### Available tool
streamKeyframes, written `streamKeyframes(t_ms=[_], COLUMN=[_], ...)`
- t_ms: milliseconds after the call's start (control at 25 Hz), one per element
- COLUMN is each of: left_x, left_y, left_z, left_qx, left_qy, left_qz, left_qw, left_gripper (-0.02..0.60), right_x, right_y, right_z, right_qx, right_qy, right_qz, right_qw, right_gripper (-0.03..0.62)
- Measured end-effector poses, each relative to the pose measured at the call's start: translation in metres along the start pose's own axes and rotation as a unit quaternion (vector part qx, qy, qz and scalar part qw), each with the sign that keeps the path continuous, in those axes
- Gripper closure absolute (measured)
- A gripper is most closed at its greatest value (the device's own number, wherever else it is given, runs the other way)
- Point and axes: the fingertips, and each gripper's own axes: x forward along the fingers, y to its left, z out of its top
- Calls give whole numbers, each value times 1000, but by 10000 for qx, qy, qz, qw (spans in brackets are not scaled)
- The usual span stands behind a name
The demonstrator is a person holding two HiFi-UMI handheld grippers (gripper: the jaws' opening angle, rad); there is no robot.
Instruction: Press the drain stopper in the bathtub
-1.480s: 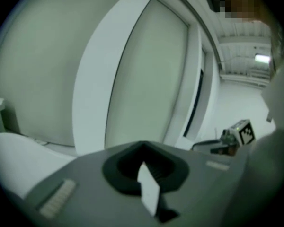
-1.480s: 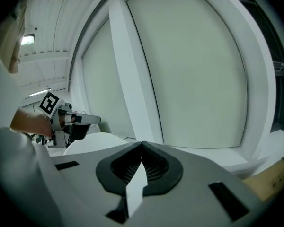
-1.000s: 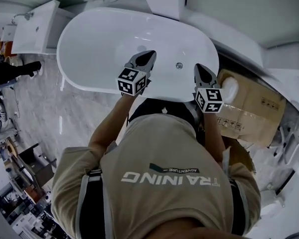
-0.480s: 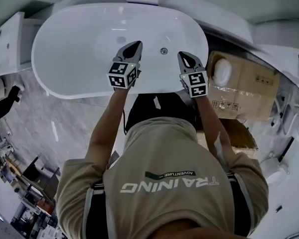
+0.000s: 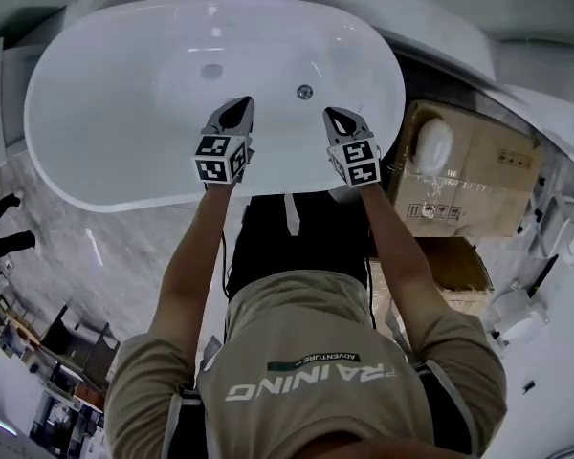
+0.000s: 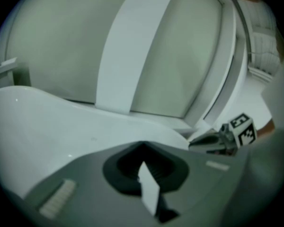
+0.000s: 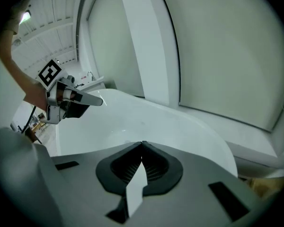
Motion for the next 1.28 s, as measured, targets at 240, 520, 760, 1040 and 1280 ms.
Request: streamKeyframes(t_ms=[240,520,760,1040,1280], left_x=[60,129,179,234,276], left_y=[13,36,60,83,88], left_z=[-52,-118,-170,-220,-250], left_qx=[24,349,-176,-10,284], left_qy=[381,785,1069,1282,1469], left_qz=[-138,-185,-131,-183,-440], left_qw=[9992,9961,9940,9916,9878], left_gripper=[580,580,580,580,580], right_x=[75,139,197,264,318], right_y=[-13,-39,-42,-58,-70], right_z=[-66,-131,-165,-226,-273], right_qx=[74,185,580,674,715], right_qy=[612,1275,1318,1679,1915], right_qz=[275,23,39,91,135], right_qw=[9977,9917,9896,9835,9788], right_gripper=[582,582,582,582,582])
